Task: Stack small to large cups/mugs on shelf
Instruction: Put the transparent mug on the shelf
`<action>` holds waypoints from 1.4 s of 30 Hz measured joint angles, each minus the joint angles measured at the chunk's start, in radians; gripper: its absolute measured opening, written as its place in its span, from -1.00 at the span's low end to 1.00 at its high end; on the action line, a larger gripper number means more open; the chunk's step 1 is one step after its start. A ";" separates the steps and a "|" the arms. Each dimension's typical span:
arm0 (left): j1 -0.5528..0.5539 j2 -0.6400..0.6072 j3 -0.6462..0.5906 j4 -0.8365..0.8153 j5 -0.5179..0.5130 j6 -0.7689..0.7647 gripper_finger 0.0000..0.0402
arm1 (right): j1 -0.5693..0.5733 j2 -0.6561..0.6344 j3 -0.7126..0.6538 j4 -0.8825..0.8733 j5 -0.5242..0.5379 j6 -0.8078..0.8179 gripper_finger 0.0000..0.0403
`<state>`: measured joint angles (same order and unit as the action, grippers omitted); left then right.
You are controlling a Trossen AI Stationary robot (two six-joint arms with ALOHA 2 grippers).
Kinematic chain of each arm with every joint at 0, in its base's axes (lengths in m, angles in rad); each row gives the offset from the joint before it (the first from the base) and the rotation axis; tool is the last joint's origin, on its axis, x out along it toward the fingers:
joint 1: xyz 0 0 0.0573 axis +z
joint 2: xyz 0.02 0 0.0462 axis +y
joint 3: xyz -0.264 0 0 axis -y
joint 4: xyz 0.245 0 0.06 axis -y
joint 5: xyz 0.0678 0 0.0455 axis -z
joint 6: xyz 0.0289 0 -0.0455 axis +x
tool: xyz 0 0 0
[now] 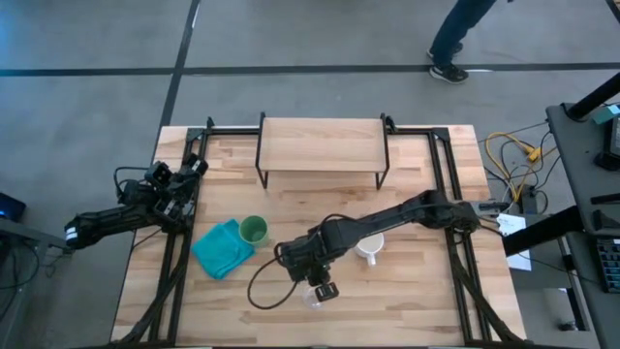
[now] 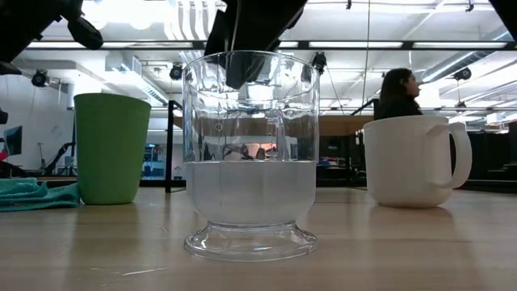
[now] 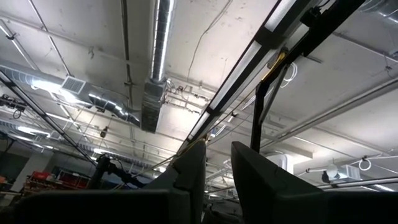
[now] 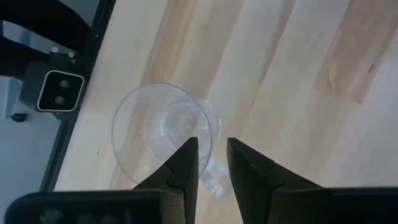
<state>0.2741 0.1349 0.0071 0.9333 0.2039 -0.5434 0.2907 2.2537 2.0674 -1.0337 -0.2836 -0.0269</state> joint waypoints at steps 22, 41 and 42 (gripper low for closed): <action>0.000 0.000 0.000 0.000 0.000 0.000 -0.68 | 0.017 0.021 -0.013 0.001 -0.003 0.002 -0.61; 0.001 0.000 0.000 0.000 0.000 0.000 -0.68 | 0.019 0.023 -0.045 0.035 0.099 -0.011 -0.64; 0.001 0.000 0.000 0.000 0.000 0.000 -0.68 | 0.019 0.023 -0.048 0.037 0.100 -0.011 -0.66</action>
<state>0.2748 0.1349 0.0071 0.9337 0.2039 -0.5434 0.3102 2.2765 2.0190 -0.9963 -0.1831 -0.0376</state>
